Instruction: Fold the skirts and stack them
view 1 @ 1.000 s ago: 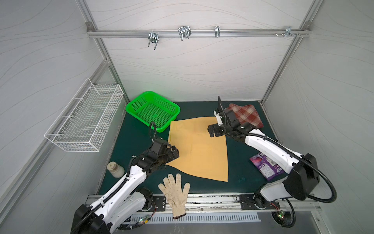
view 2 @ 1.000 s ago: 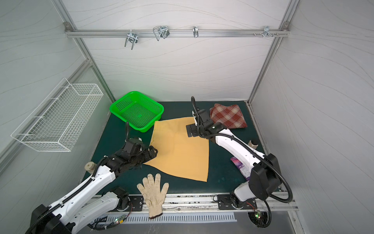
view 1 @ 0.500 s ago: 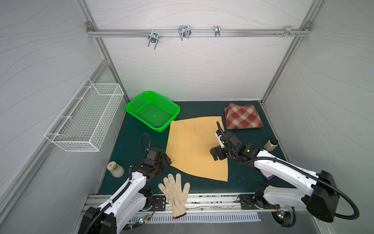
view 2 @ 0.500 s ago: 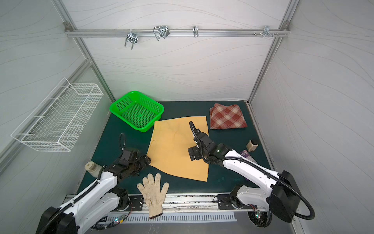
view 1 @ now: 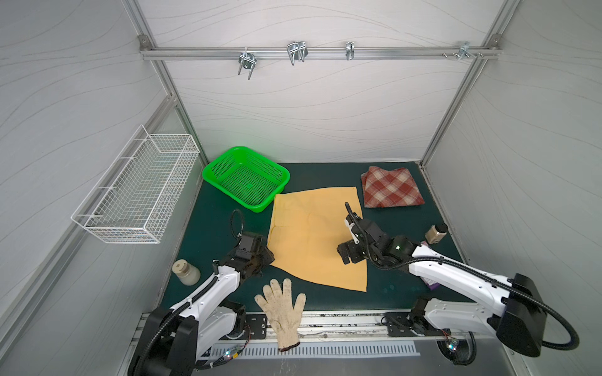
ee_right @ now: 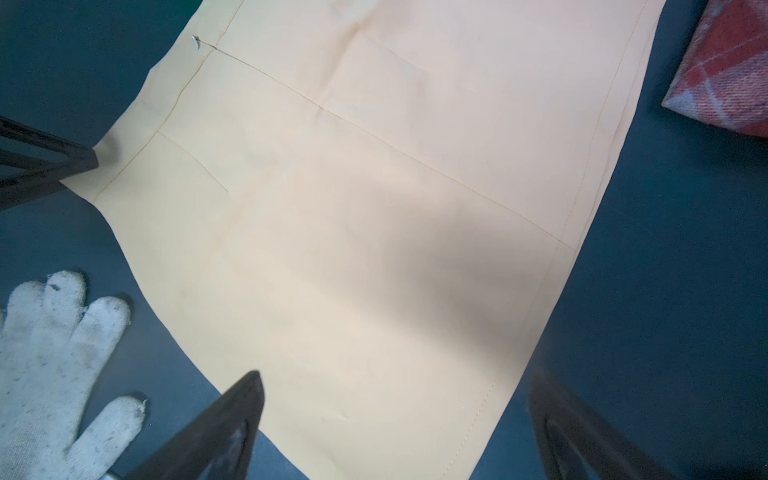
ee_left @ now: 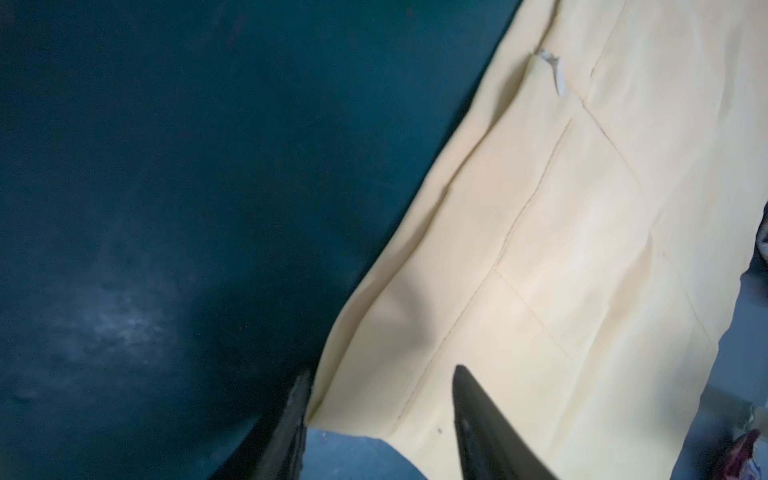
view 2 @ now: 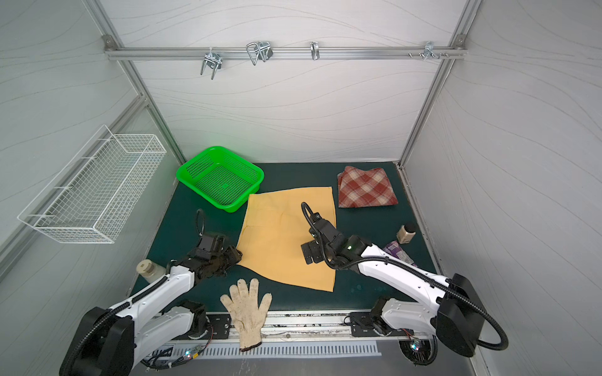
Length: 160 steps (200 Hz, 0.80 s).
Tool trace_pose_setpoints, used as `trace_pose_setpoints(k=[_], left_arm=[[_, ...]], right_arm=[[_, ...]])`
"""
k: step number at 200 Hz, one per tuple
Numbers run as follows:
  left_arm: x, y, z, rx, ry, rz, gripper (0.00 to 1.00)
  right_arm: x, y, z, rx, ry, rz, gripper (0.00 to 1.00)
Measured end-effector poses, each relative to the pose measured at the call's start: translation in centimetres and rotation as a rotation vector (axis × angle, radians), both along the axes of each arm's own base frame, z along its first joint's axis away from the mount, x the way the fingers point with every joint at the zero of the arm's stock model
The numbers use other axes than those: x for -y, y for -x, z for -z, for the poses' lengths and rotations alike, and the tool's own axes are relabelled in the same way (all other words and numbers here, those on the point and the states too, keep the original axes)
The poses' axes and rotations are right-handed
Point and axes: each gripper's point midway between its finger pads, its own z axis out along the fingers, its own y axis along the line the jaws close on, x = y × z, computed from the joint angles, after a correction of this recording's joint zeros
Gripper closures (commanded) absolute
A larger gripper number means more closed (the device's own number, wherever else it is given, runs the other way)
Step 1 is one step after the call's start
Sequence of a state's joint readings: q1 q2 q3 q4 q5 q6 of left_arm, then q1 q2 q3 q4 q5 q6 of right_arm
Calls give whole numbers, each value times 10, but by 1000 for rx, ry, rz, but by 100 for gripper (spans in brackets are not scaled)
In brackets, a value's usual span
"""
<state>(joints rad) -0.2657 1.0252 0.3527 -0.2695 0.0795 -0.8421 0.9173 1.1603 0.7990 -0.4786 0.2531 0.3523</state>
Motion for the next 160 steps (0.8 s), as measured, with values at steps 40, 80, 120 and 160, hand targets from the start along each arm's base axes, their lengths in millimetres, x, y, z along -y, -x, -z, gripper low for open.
trace_pose_setpoints(k=[40,80,120,160], left_arm=[[-3,-2,6,-12,3,-13,76],[-7,-4,9,-23,10,-22,91],[-14,-4,2,-54,13,-31,94],[-28,-36,-39,-1,37,-57,97]], right_arm=[[-1,2,2,-6,0,0,1],[-1,8,6,-15,5,-10,1],[-8,24,14,-3,40,-66,1],[-26,53,22,34,105,-177,1]])
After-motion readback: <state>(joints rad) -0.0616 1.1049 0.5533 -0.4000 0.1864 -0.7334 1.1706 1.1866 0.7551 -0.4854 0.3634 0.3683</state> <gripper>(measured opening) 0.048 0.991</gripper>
